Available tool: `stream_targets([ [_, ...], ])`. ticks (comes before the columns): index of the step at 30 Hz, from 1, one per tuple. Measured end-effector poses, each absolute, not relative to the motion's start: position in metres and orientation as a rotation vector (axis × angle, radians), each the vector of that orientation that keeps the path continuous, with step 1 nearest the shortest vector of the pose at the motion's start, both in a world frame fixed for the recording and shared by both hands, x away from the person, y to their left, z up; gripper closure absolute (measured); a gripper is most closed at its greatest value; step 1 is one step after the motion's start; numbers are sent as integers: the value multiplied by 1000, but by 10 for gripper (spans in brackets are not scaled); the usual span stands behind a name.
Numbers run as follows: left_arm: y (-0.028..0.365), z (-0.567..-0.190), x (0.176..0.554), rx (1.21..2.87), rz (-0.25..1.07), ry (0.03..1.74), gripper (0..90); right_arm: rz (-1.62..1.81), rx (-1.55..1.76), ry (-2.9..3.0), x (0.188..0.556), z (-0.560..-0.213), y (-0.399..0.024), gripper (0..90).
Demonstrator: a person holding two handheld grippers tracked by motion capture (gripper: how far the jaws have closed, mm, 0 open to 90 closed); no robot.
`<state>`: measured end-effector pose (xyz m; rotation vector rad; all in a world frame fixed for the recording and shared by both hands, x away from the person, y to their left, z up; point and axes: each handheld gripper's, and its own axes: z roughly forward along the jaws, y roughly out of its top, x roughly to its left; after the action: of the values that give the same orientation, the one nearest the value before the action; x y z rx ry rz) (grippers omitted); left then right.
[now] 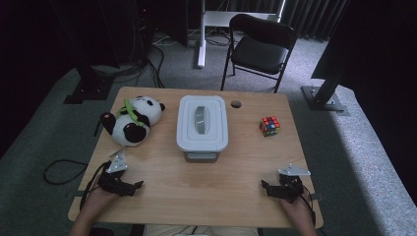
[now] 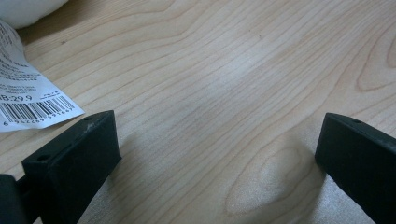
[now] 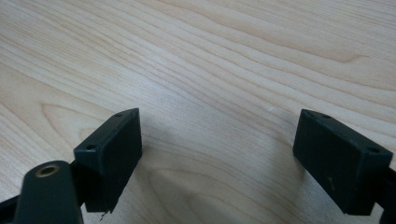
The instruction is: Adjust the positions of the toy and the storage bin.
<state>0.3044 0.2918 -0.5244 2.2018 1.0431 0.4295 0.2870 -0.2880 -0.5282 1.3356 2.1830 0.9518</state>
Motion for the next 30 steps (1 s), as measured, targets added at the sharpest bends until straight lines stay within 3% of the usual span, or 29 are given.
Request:
stream_targets([
  [30, 268, -520, 319, 2175, 412, 1031, 5, 930, 1348, 2168, 288, -528, -281, 127],
])
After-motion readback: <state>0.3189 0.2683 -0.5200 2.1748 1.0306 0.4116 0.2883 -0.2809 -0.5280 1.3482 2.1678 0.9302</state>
